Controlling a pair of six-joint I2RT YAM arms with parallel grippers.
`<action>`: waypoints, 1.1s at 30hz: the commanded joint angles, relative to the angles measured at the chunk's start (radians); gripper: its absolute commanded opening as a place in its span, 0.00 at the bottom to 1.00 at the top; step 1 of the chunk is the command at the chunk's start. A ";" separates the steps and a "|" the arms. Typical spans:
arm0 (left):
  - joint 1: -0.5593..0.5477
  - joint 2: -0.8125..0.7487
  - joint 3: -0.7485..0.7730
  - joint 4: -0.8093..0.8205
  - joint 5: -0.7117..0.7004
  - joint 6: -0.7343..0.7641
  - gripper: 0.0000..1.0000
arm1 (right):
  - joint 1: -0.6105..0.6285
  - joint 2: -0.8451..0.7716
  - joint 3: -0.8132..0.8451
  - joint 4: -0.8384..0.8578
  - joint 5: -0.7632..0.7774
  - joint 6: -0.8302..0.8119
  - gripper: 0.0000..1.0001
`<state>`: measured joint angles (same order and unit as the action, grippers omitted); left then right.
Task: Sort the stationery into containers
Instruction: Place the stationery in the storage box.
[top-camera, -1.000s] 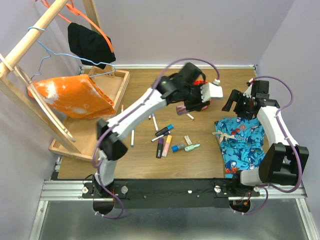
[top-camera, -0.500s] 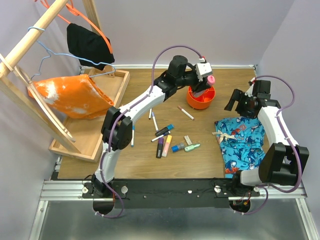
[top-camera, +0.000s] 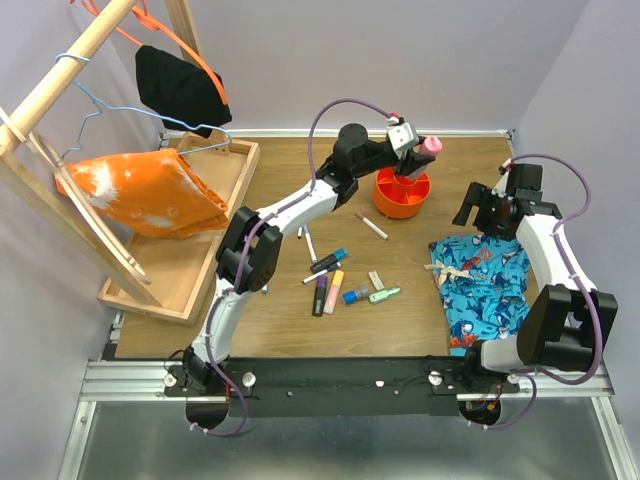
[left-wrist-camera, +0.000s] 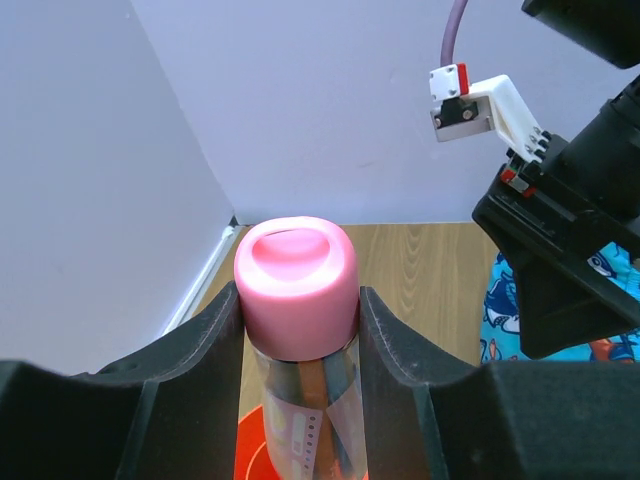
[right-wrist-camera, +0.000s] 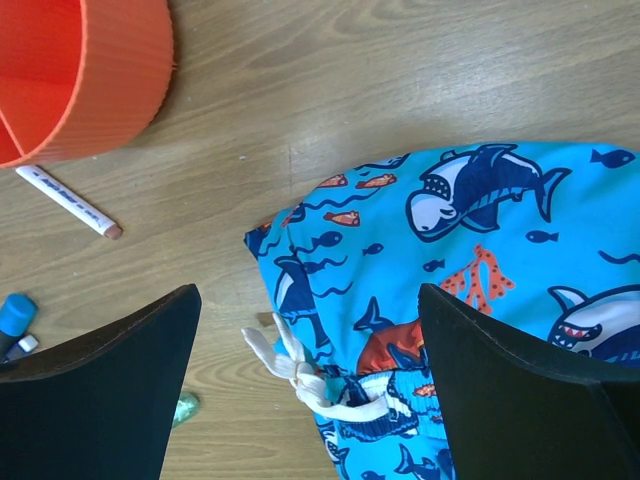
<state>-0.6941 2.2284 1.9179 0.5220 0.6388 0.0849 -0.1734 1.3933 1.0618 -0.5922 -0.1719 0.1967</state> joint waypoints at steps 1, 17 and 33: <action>0.004 0.074 0.072 0.127 -0.036 -0.025 0.00 | -0.011 0.019 0.039 -0.017 0.049 -0.055 0.97; 0.038 0.243 0.213 0.101 -0.094 -0.019 0.00 | -0.012 0.065 0.073 -0.035 0.064 -0.075 0.97; 0.041 0.247 0.153 0.115 -0.074 -0.109 0.00 | -0.014 0.119 0.098 -0.028 0.071 -0.085 0.97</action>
<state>-0.6518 2.4729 2.0789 0.5823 0.5694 0.0151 -0.1787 1.4990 1.1412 -0.6151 -0.1219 0.1257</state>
